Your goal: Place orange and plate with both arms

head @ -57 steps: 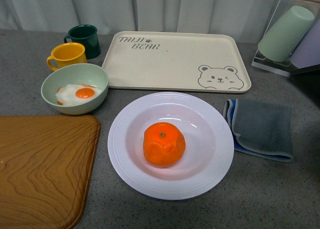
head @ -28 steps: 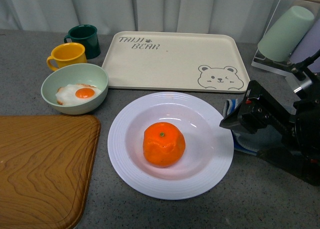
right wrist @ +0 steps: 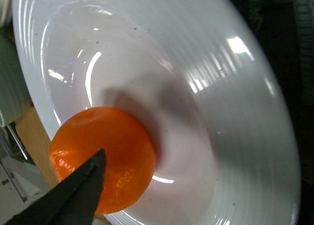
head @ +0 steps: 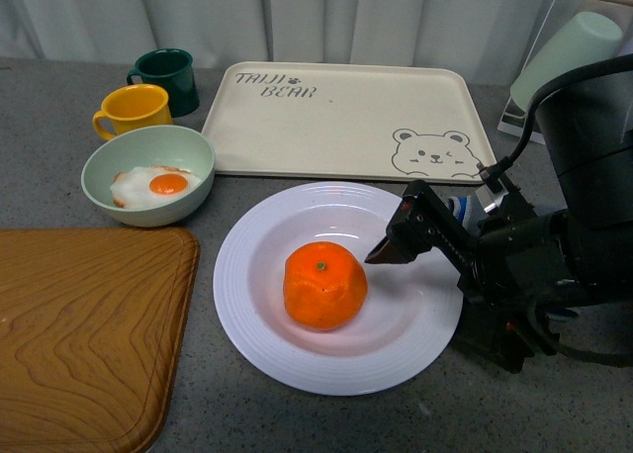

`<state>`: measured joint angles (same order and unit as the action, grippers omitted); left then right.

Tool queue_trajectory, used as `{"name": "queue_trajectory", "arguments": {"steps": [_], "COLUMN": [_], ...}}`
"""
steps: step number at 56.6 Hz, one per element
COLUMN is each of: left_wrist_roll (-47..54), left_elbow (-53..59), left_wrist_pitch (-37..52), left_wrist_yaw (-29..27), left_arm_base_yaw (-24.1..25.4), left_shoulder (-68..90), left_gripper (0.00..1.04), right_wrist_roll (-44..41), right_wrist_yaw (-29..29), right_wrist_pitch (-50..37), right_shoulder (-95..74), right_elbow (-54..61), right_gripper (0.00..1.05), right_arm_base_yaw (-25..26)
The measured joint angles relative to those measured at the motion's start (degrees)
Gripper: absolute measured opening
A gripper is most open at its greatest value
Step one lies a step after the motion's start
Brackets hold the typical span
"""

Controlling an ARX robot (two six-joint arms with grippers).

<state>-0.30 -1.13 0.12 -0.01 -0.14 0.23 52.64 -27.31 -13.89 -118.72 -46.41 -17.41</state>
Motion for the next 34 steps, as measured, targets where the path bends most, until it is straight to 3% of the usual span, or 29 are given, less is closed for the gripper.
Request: {"name": "queue_trajectory", "arguments": {"steps": [23,34], "left_wrist_roll": [0.0,0.0], "left_elbow": [0.0,0.0], "left_wrist_pitch": [0.0,0.0], "left_wrist_yaw": [0.0,0.0], "left_arm_base_yaw": [0.0,0.0], "left_shoulder": [0.0,0.0], "left_gripper": [0.98,0.98], "right_wrist_roll": [0.3,1.2], "right_wrist_yaw": [2.7,-0.3], "right_wrist_pitch": [9.9,9.9], "right_shoulder": [-1.5,1.0], "right_elbow": [-2.3,-1.7], "right_gripper": [0.24,0.12], "right_arm_base_yaw": [1.7,2.4]}}
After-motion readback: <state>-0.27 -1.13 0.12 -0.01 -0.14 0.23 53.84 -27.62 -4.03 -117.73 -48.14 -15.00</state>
